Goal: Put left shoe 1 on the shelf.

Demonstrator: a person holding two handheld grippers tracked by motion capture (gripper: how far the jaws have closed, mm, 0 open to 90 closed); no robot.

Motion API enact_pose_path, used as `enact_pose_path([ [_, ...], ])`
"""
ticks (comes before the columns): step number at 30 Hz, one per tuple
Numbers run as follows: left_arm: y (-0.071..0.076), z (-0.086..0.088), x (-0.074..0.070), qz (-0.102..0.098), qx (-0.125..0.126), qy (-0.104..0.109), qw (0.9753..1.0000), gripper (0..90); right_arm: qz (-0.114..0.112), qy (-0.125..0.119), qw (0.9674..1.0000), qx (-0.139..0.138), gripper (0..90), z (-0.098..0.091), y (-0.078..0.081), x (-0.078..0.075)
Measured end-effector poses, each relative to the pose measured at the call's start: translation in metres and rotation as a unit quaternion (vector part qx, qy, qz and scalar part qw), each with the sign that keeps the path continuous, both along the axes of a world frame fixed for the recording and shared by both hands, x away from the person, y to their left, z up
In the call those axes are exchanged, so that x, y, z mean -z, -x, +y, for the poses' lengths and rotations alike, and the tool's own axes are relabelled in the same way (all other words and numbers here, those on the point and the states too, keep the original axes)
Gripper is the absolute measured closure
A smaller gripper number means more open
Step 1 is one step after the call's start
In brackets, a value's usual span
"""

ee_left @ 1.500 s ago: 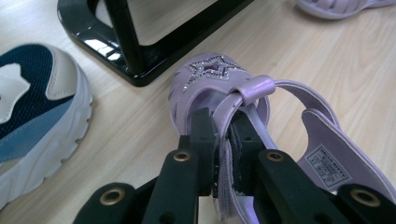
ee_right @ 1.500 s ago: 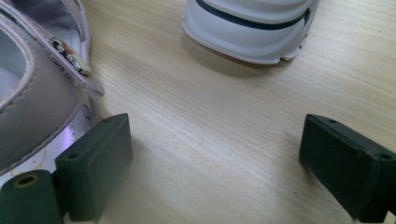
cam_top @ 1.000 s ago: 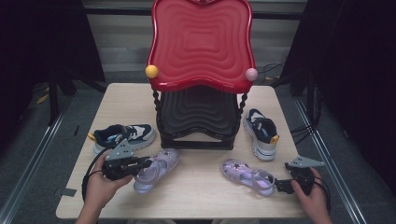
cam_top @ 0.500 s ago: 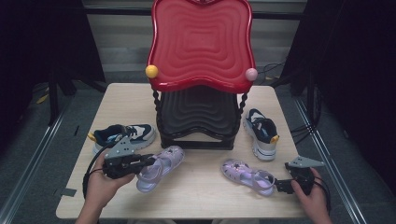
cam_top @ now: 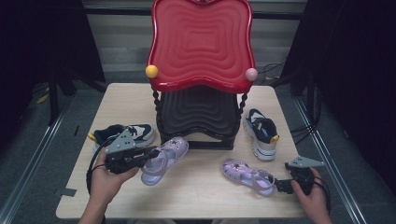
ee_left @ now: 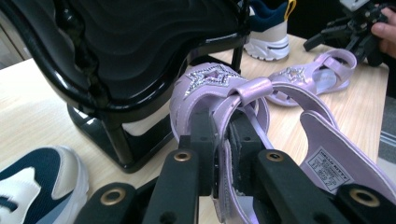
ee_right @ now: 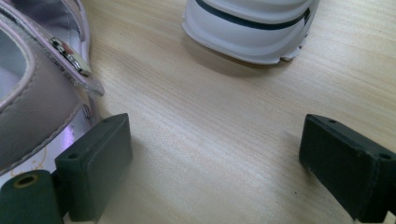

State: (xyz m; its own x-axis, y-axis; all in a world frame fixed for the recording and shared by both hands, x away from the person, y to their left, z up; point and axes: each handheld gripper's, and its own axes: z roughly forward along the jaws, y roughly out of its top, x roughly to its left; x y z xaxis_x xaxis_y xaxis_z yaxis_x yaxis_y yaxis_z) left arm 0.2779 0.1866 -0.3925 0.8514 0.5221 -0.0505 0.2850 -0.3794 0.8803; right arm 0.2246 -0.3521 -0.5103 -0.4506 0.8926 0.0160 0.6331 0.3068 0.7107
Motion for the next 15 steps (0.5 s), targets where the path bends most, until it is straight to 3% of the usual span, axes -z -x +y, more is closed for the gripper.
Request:
enact_pose_path([
  [9, -0.005, -0.011, -0.004, -0.017, -0.025, 0.012, 0.9995, 82.6, 0.000, 0.000, 1.0000, 0.000, 8.6, 0.000, 0.000, 0.000],
  [15, -0.006, -0.017, -0.009, -0.020, -0.020, 0.020, 0.9994, 82.6, 0.000, 0.000, 1.0000, 0.000, 8.6, 0.000, 0.000, 0.000],
])
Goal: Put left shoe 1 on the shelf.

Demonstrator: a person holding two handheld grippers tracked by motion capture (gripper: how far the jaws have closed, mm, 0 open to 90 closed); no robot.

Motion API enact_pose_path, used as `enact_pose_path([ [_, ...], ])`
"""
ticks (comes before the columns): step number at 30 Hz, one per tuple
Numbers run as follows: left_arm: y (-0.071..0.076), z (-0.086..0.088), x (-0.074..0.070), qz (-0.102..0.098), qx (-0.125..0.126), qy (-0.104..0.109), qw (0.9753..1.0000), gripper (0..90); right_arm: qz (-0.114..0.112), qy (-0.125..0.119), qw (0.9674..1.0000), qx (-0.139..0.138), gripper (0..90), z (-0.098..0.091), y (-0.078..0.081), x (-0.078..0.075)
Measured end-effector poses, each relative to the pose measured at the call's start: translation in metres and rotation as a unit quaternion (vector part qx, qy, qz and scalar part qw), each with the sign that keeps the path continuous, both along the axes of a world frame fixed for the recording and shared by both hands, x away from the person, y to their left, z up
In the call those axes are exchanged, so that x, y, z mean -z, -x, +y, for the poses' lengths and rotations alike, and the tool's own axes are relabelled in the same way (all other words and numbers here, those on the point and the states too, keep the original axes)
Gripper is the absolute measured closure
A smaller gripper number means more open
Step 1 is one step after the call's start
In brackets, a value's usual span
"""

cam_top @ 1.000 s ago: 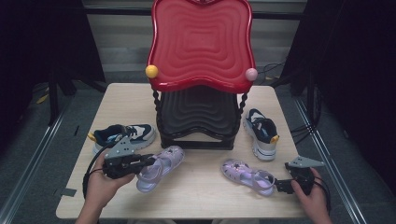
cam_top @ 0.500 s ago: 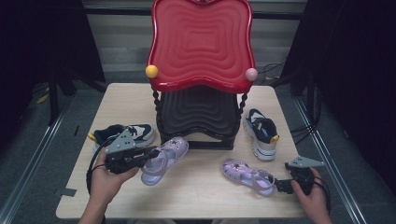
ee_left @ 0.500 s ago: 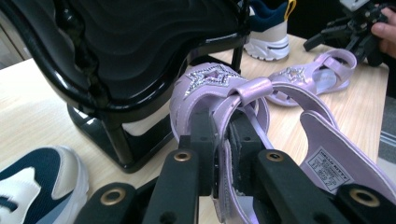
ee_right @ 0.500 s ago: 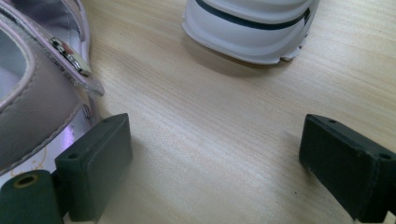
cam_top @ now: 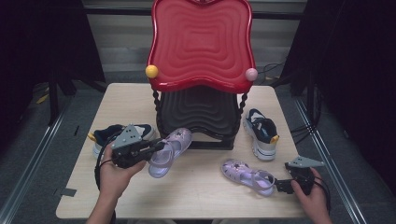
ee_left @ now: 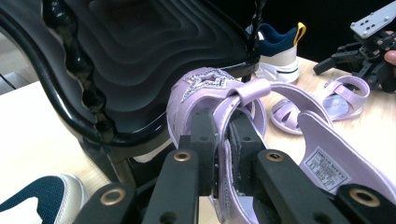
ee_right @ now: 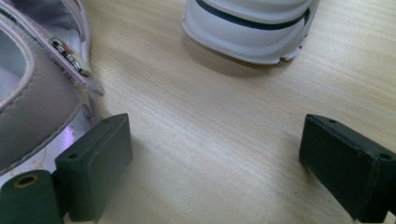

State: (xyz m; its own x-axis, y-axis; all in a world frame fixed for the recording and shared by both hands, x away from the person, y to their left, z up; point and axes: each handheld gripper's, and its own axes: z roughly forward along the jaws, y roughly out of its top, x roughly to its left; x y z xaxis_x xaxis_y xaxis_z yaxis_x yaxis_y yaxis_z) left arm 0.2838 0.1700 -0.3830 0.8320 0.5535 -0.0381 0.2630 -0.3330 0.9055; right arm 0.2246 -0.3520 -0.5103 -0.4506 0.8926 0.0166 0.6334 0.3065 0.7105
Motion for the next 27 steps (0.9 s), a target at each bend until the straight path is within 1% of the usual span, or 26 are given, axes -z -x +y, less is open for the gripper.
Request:
enact_pose_path([
  [2, 0.001, -0.002, -0.002, -0.001, 0.010, -0.008, 0.9999, 82.7, 0.000, 0.000, 1.0000, 0.000, 8.6, 0.000, 0.000, 0.000],
  [3, 0.002, -0.002, -0.003, -0.002, 0.016, -0.008, 0.9998, 82.7, 0.000, 0.000, 1.0000, 0.000, 8.6, 0.000, 0.000, 0.000],
  [5, 0.004, -0.003, -0.005, -0.005, 0.019, -0.013, 0.9997, 82.8, -0.001, 0.000, 1.0000, -0.001, 8.6, 0.000, 0.000, 0.000],
  [7, 0.005, -0.003, -0.008, -0.009, 0.021, -0.011, 0.9997, 82.7, 0.000, 0.000, 1.0000, 0.000, 8.6, 0.000, 0.000, 0.000],
  [12, 0.006, -0.003, -0.013, -0.022, 0.014, -0.001, 0.9997, 82.8, 0.000, 0.000, 1.0000, 0.000, 8.6, 0.000, 0.000, 0.000],
  [13, 0.006, -0.003, -0.013, -0.022, 0.014, -0.001, 0.9997, 82.8, 0.000, 0.000, 1.0000, 0.000, 8.6, 0.000, 0.000, 0.000],
  [14, 0.005, -0.004, -0.016, -0.028, 0.012, -0.001, 0.9995, 82.7, 0.000, 0.000, 1.0000, 0.000, 8.6, 0.000, 0.000, 0.000],
  [17, 0.003, -0.008, -0.018, -0.038, 0.006, 0.003, 0.9993, 82.7, 0.000, 0.000, 1.0000, 0.000, 8.6, 0.000, 0.000, 0.000],
  [18, 0.003, -0.008, -0.018, -0.038, 0.006, 0.003, 0.9993, 82.7, 0.000, 0.000, 1.0000, 0.000, 8.6, 0.000, 0.000, 0.000],
  [21, 0.000, -0.013, -0.020, -0.044, -0.004, 0.013, 0.9990, 82.7, 0.000, 0.000, 1.0000, 0.000, 8.6, 0.000, 0.000, 0.000],
  [22, -0.001, -0.014, -0.020, -0.049, -0.005, 0.014, 0.9987, 82.7, 0.000, 0.000, 1.0000, -0.001, 8.6, 0.000, 0.000, 0.000],
  [24, -0.003, -0.017, -0.021, -0.050, -0.010, 0.015, 0.9986, 82.7, 0.000, 0.000, 1.0000, 0.000, 8.6, 0.000, 0.000, 0.000],
  [25, -0.004, -0.018, -0.021, -0.056, -0.013, 0.017, 0.9982, 82.7, 0.000, 0.000, 1.0000, 0.000, 8.6, 0.000, 0.000, 0.000],
  [27, -0.005, -0.021, -0.022, -0.055, -0.017, 0.017, 0.9982, 82.7, -0.001, 0.001, 1.0000, -0.001, 8.6, 0.000, 0.000, 0.000],
])
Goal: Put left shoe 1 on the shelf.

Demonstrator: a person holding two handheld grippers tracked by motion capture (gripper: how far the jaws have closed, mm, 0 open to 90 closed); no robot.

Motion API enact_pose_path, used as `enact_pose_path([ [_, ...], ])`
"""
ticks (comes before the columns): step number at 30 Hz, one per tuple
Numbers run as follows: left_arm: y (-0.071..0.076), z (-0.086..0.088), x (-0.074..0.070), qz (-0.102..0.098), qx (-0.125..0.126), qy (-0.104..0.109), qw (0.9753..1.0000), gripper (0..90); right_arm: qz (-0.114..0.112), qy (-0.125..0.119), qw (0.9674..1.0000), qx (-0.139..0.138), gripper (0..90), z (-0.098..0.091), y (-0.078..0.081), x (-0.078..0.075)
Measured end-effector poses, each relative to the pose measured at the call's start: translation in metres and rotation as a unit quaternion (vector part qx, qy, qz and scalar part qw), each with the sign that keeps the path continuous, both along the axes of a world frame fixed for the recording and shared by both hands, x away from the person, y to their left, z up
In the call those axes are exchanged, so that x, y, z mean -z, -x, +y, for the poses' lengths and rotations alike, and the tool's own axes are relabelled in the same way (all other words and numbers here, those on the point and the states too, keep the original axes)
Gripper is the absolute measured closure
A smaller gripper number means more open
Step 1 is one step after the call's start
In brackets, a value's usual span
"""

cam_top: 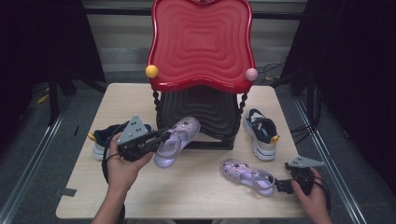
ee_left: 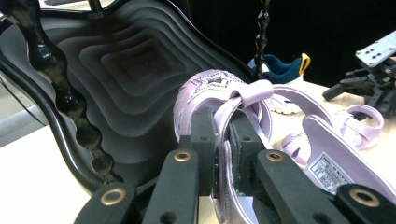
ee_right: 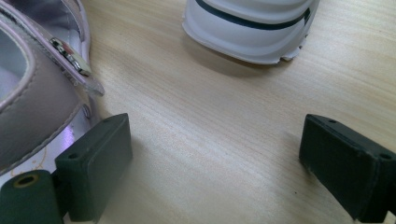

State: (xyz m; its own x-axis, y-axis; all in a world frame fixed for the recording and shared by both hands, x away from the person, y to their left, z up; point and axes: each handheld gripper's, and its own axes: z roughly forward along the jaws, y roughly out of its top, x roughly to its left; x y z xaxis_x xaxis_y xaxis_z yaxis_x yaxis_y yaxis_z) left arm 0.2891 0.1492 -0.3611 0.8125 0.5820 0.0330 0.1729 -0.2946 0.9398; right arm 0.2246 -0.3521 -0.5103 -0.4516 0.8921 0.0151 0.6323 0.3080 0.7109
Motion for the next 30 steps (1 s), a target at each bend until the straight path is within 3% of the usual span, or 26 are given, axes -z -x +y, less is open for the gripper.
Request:
enact_pose_path([
  [21, -0.017, -0.022, 0.002, -0.022, -0.046, 0.015, 0.9986, 82.4, 0.001, 0.000, 1.0000, 0.001, 8.6, 0.000, 0.000, 0.000],
  [30, -0.021, -0.032, 0.000, -0.047, -0.080, 0.012, 0.9956, 82.4, 0.000, 0.000, 1.0000, -0.001, 8.6, 0.000, 0.000, 0.000],
])
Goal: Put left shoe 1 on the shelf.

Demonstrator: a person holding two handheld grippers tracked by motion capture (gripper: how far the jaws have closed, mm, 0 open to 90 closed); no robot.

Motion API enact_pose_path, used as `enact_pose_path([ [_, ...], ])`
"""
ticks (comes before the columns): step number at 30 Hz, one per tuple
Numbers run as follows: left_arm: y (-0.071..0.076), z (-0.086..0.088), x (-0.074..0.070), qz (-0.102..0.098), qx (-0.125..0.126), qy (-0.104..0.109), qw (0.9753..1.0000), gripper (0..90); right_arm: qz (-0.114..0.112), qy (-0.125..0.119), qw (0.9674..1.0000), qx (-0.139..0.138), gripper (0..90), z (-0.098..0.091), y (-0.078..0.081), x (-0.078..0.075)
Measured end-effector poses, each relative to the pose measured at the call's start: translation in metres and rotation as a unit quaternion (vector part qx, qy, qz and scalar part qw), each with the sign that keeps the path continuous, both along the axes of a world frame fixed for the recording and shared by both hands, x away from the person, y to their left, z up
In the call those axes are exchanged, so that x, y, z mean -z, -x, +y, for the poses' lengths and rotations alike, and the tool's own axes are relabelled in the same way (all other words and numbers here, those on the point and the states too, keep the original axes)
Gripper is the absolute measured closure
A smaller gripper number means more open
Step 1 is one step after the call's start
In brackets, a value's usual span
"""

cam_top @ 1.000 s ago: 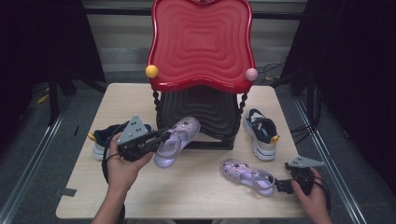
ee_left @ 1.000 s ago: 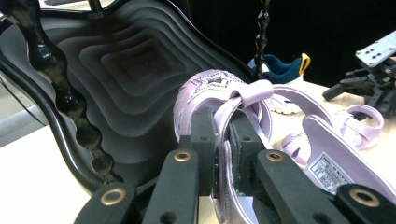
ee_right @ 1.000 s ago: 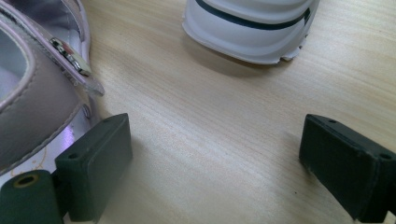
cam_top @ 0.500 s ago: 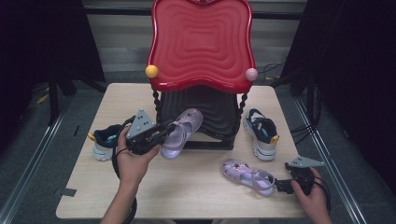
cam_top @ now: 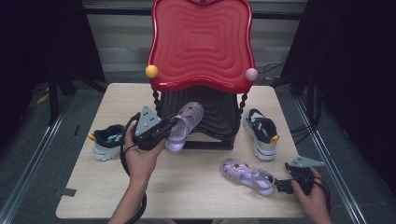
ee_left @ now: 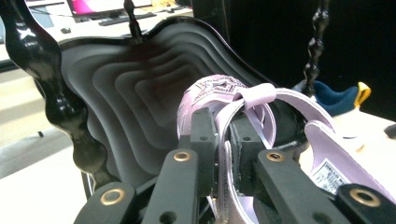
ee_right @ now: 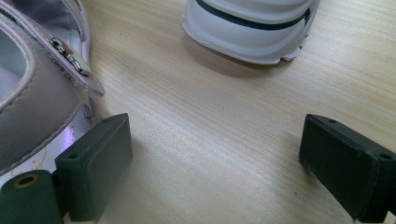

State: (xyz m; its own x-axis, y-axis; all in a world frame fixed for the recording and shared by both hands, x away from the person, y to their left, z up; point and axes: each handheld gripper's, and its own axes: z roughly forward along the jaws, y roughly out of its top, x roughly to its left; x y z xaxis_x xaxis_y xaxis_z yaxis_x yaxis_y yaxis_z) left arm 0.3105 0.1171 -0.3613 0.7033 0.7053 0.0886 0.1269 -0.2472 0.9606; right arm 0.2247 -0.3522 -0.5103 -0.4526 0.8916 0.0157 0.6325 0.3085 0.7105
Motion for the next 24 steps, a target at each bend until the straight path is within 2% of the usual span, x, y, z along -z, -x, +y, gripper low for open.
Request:
enact_pose_path([
  [3, -0.002, -0.003, 0.001, -0.010, -0.011, 0.002, 0.9999, 82.4, 0.000, 0.000, 1.0000, 0.000, 8.6, 0.000, 0.000, 0.000],
  [4, -0.002, -0.005, 0.001, -0.005, -0.011, 0.008, 0.9999, 82.4, 0.000, 0.000, 1.0000, 0.000, 8.6, 0.000, 0.000, 0.000],
  [9, -0.004, -0.010, 0.003, -0.014, -0.028, 0.017, 0.9994, 82.4, 0.000, 0.000, 1.0000, 0.000, 8.6, 0.000, 0.000, 0.000],
  [14, -0.007, -0.017, 0.007, -0.025, -0.048, 0.019, 0.9984, 82.3, 0.000, 0.000, 1.0000, -0.001, 8.6, 0.000, 0.000, 0.000],
  [16, -0.008, -0.018, 0.007, -0.028, -0.048, 0.019, 0.9983, 82.3, 0.000, 0.000, 1.0000, 0.000, 8.6, 0.000, 0.000, 0.000],
  [17, -0.008, -0.022, 0.007, -0.039, -0.057, 0.004, 0.9976, 82.3, 0.000, 0.000, 1.0000, -0.001, 8.6, 0.000, 0.000, 0.000],
  [19, -0.008, -0.026, 0.006, -0.051, -0.061, -0.004, 0.9968, 82.3, 0.000, 0.000, 1.0000, 0.000, 8.6, 0.000, 0.000, 0.000],
  [21, -0.010, -0.027, 0.007, -0.049, -0.066, 0.010, 0.9966, 82.3, -0.001, 0.001, 1.0000, -0.001, 8.6, 0.000, 0.000, 0.000],
  [24, -0.012, -0.032, 0.008, -0.050, -0.070, 0.016, 0.9962, 82.3, -0.001, 0.001, 1.0000, -0.001, 8.6, 0.000, 0.000, 0.000],
])
